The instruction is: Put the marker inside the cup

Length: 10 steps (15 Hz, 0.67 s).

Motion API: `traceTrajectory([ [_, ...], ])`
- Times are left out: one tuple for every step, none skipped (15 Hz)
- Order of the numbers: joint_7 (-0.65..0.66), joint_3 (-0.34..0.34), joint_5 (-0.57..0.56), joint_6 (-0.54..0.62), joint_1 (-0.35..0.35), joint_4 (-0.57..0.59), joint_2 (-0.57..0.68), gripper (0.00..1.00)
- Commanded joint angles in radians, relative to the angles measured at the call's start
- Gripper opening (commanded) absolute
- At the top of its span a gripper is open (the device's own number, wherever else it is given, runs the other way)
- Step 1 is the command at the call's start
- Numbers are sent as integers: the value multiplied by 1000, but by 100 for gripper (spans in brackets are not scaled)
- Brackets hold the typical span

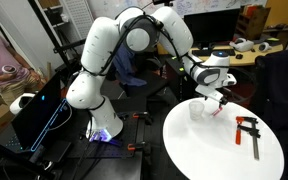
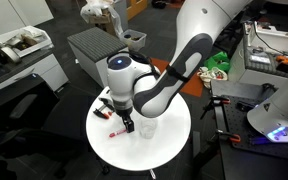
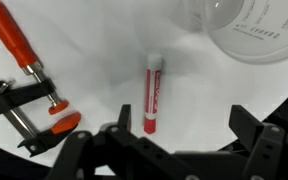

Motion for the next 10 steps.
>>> traceTrajectory([
  [-52, 25, 12, -31, -21, 108, 89, 100],
  [-57, 25, 9, -34, -20, 127, 108, 100],
  [-57, 25, 7, -35, -19, 143, 124, 100],
  [-58, 31, 9, -41, -19, 159, 139, 100],
  [-58, 32, 8, -45, -19, 178, 156, 100],
  [-57, 33, 8, -49, -18, 195, 171, 100],
  [-59, 36, 7, -53, -18, 210, 185, 100],
  [-58, 37, 8, -59, -18, 223, 197, 100],
  [-55, 35, 7, -65, -16, 240, 212, 100],
  [-52, 34, 6, -73, -14, 255, 223, 100],
])
